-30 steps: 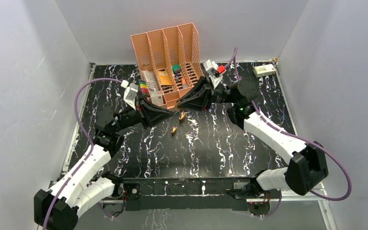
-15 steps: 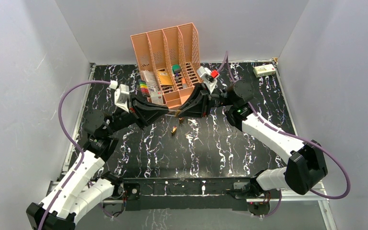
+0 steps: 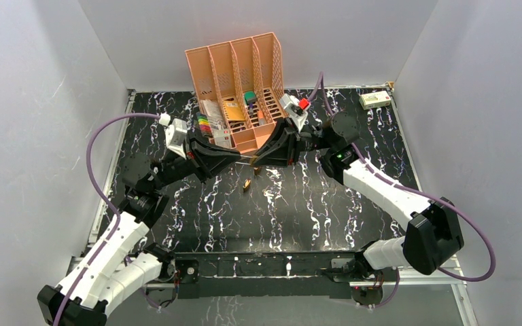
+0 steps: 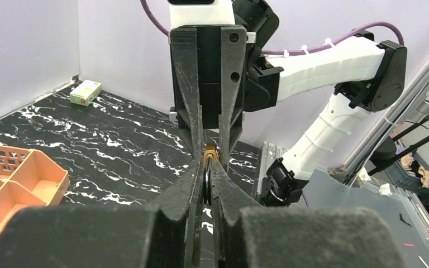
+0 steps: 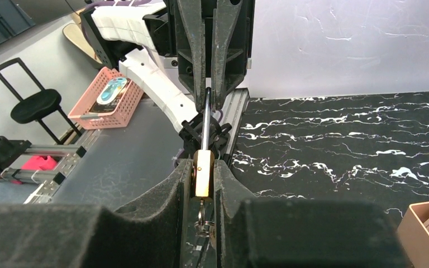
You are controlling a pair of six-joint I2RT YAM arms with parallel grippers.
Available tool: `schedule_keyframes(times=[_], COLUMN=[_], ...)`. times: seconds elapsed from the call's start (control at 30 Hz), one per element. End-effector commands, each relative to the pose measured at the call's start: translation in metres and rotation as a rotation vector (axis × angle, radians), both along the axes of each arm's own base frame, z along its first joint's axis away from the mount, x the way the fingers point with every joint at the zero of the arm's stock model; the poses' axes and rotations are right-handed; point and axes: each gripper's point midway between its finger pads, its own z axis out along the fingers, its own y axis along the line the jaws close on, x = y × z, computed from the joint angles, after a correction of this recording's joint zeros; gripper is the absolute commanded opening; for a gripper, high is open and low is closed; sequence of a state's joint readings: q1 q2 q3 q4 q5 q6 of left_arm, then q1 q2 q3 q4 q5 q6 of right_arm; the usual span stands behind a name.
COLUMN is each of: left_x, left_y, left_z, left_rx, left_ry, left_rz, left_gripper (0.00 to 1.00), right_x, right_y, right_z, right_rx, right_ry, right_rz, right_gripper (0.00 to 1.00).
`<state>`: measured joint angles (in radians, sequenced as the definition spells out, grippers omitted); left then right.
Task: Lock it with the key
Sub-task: Lock the lock.
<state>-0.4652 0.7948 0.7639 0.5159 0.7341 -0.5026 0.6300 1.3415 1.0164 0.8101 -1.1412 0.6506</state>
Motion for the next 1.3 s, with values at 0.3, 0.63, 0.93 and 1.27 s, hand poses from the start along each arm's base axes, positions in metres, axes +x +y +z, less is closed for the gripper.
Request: schedule_keyframes(times=[0.3,0.63,0.93,1.27], left_x=[0.010,0.013,0.016,0.019], left_y=[0.007,0.006,0.007,0.007], left_z=[0.019,0.014,0.018,0.016], left_rx=[-0.016,0.000,0.015,0.015], left_ry=[-0.074,-0.066,-0.070,-0.065], left_rz=[0.079,0.084,0.097,0.106], left_gripper=[0.00,0.00,0.00,0.00], right_x=[0.005,0.018,0.022,0.027], right_y=[-0.021,-0.034,-0.040,-0.039], right_z=[0.014,0.018,0.004,-0.010], right_rx=[0.013,0.044,0.041,0.017], right_ry=[-0.080,-0.081,-0.062,-0.036], right_rz=[-0.005,-0.114,-0.149,-0.179], right_gripper=[0.64,0.77,0.78,0.73])
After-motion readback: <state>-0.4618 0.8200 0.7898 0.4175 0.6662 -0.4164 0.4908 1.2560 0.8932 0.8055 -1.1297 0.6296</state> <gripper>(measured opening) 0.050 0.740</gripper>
